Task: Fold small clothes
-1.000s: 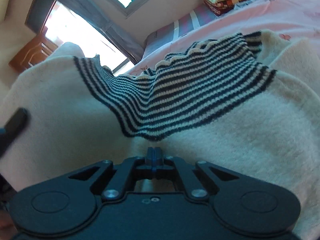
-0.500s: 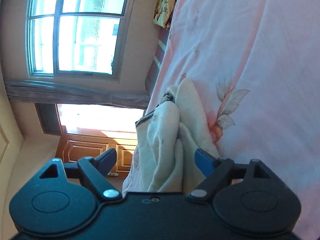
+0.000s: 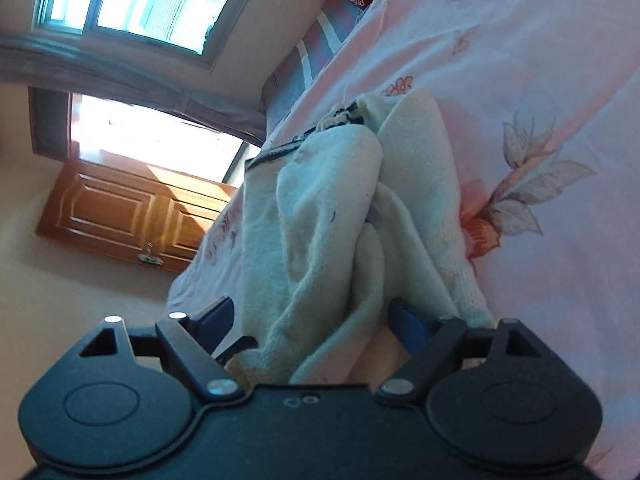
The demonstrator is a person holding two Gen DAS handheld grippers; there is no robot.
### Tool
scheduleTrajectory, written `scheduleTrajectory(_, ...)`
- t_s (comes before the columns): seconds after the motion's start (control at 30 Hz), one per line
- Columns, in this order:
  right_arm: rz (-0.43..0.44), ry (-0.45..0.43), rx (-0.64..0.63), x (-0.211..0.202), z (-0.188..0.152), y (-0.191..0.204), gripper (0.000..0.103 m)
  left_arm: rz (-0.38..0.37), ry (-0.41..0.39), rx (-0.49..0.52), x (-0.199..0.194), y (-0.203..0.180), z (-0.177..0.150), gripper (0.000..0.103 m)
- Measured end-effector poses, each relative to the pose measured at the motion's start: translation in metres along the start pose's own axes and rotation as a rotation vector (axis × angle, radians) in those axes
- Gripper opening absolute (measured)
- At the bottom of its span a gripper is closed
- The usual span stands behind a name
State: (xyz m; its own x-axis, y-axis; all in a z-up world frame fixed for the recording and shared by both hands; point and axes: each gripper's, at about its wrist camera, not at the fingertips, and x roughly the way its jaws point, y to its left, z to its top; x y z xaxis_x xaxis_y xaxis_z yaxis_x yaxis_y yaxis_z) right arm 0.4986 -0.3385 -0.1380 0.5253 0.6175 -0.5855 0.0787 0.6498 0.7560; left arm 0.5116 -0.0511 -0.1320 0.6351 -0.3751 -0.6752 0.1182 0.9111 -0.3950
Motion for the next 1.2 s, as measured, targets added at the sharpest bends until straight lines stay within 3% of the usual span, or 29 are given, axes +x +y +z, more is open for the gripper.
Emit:
scheduleTrajectory(0.07,-0.087,-0.011,-0.156,0.007,-0.004,0.018,0.074,0.001,-0.003,0.004,0.002,-0.002,0.0,0.076)
scheduleTrajectory(0.13,-0.169,-0.012,-0.315,0.012,-0.01,0.032,0.042,-0.001,-0.017,0.013,0.002,-0.004,0.003,0.076)
scheduleTrajectory(0.2,-0.176,-0.034,-0.431,0.008,-0.019,0.04,0.022,0.0,-0.033,0.019,0.002,-0.004,0.007,0.076)
scheduleTrajectory(0.23,-0.187,-0.072,-0.486,0.004,-0.023,0.046,0.018,0.002,-0.039,0.019,0.004,-0.004,0.009,0.076)
scheduleTrajectory(0.3,-0.201,-0.153,-0.603,-0.004,-0.031,0.059,0.017,-0.005,-0.044,0.022,0.008,-0.007,0.015,0.076)
scheduleTrajectory(0.4,-0.168,-0.248,-0.664,-0.022,-0.037,0.068,0.016,-0.009,-0.061,0.046,0.014,-0.017,0.024,0.076)
scheduleTrajectory(0.53,-0.136,-0.327,-0.617,-0.042,-0.036,0.045,0.016,-0.025,-0.052,0.11,0.027,-0.038,0.031,0.076)
scheduleTrajectory(0.67,-0.185,-0.282,-0.472,-0.012,-0.017,-0.002,0.016,0.022,0.05,0.227,0.053,-0.063,0.025,0.076)
scheduleTrajectory(0.73,-0.124,-0.27,-0.398,-0.012,-0.014,-0.018,0.018,0.014,0.052,0.229,0.056,-0.065,0.02,0.076)
scheduleTrajectory(0.77,-0.1,-0.259,-0.356,-0.016,-0.012,-0.021,0.022,0.007,0.053,0.216,0.055,-0.064,0.021,0.076)
scheduleTrajectory(0.87,-0.012,-0.287,-0.272,-0.03,0.005,-0.025,0.045,-0.01,0.05,0.194,0.053,-0.059,0.019,0.076)
scheduleTrajectory(0.93,0.001,-0.287,-0.209,-0.029,0.024,-0.03,0.057,-0.011,0.048,0.194,0.052,-0.06,0.017,0.076)
scheduleTrajectory(1.0,0.026,-0.276,-0.146,-0.022,0.042,-0.035,0.05,-0.014,0.051,0.194,0.051,-0.059,0.017,0.076)
scheduleTrajectory(1.07,-0.016,-0.261,-0.188,-0.013,0.051,-0.03,0.013,-0.021,0.053,0.198,0.051,-0.058,0.017,0.076)
scheduleTrajectory(1.13,-0.17,-0.224,-0.27,0.004,0.049,-0.027,0.008,-0.036,0.052,0.202,0.05,-0.055,0.017,0.076)
scheduleTrajectory(1.2,-0.185,-0.205,-0.28,0.008,0.045,-0.032,0.008,-0.048,0.055,0.201,0.049,-0.052,0.017,0.076)
